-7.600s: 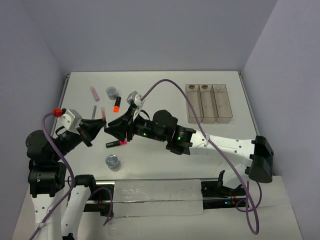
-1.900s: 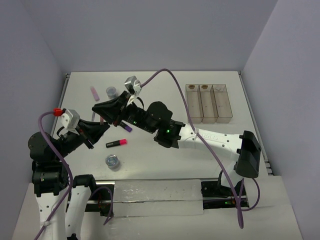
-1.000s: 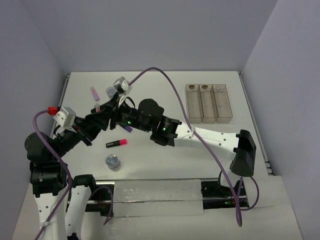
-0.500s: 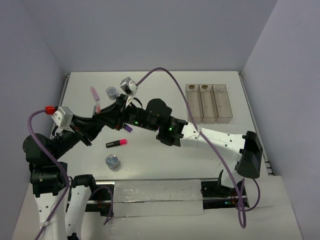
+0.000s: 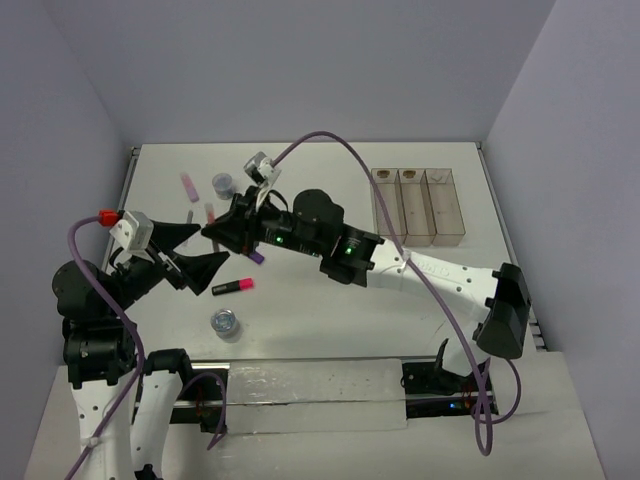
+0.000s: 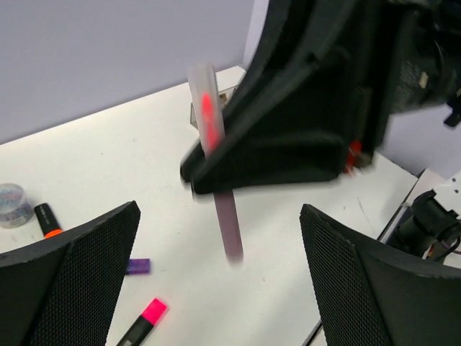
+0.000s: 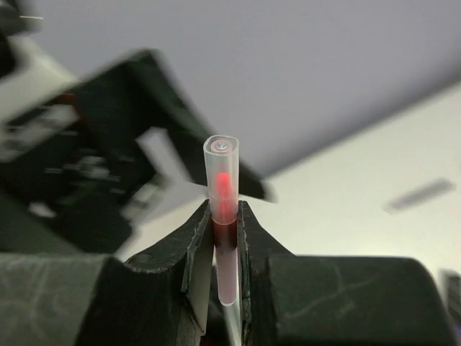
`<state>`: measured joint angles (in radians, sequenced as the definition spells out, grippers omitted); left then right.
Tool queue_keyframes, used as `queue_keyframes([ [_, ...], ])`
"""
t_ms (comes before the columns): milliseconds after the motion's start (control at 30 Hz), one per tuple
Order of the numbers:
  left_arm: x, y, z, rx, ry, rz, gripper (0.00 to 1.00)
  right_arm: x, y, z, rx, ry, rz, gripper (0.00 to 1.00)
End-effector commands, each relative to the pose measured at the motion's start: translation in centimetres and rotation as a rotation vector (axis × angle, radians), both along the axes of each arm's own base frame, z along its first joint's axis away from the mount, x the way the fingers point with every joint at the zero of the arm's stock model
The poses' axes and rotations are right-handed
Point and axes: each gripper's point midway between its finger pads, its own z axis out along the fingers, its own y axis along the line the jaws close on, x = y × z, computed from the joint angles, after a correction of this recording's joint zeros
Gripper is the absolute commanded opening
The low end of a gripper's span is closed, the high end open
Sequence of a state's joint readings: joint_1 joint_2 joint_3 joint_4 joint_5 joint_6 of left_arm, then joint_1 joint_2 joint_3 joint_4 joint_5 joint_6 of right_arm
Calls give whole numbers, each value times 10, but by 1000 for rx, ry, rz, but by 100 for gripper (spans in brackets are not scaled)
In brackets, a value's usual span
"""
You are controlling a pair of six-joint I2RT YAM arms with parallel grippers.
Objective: Sort the stationery into containers
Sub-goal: Place the pen in the storage box.
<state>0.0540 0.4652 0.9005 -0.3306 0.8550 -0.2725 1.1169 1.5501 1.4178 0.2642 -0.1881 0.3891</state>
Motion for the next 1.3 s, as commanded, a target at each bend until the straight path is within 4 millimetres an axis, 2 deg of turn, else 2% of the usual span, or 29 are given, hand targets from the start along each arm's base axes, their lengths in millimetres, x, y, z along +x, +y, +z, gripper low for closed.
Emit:
queue_keyframes([
  [0, 4, 7, 0, 46, -21, 46, 99, 63, -73, 10, -85, -4, -251, 0],
  [67, 7, 11, -8, 53, 2, 75, 99, 92, -112, 2, -134, 10, -370, 0],
  [100, 11, 14, -14, 62, 18, 98, 99, 111, -138, -5, -177, 15, -457, 0],
  [167, 22, 25, -22, 73, 41, 171, 99, 141, -183, -31, -307, 37, -618, 0],
  [233, 30, 33, -34, 82, 68, 224, 99, 180, -243, -56, -418, 82, -814, 0],
  [300, 34, 38, -39, 91, 74, 257, 99, 198, -276, -90, -539, 148, -919, 0],
  [333, 35, 40, -41, 98, 73, 264, 99, 212, -305, -111, -611, 205, -1000, 0],
  [400, 36, 41, -46, 114, 83, 270, 99, 232, -347, -142, -713, 292, -1102, 0],
  [567, 39, 42, -60, 145, 134, 259, 99, 264, -422, -189, -927, 401, -1292, 0],
  [600, 39, 42, -63, 149, 141, 256, 99, 270, -431, -194, -952, 414, -1308, 0],
  [667, 39, 41, -65, 155, 142, 251, 99, 279, -451, -220, -1044, 470, -1329, 0],
  [700, 39, 41, -65, 156, 139, 248, 99, 279, -459, -221, -1058, 478, -1343, 0],
  [767, 40, 41, -67, 155, 146, 252, 99, 287, -474, -239, -1085, 518, -1344, 0],
  [867, 42, 42, -69, 155, 148, 255, 99, 293, -472, -264, -1076, 561, -1279, 0],
  [900, 42, 42, -69, 154, 146, 255, 99, 293, -472, -266, -1076, 563, -1275, 0],
  [967, 43, 43, -69, 149, 151, 264, 99, 297, -471, -288, -1098, 590, -1251, 0],
  [1100, 43, 43, -68, 162, 152, 262, 99, 301, -474, -306, -1125, 616, -1226, 1],
  [1200, 43, 44, -68, 165, 150, 266, 99, 301, -466, -314, -1110, 631, -1181, 12],
  [1267, 43, 44, -69, 165, 152, 267, 99, 299, -464, -317, -1108, 635, -1167, 16],
])
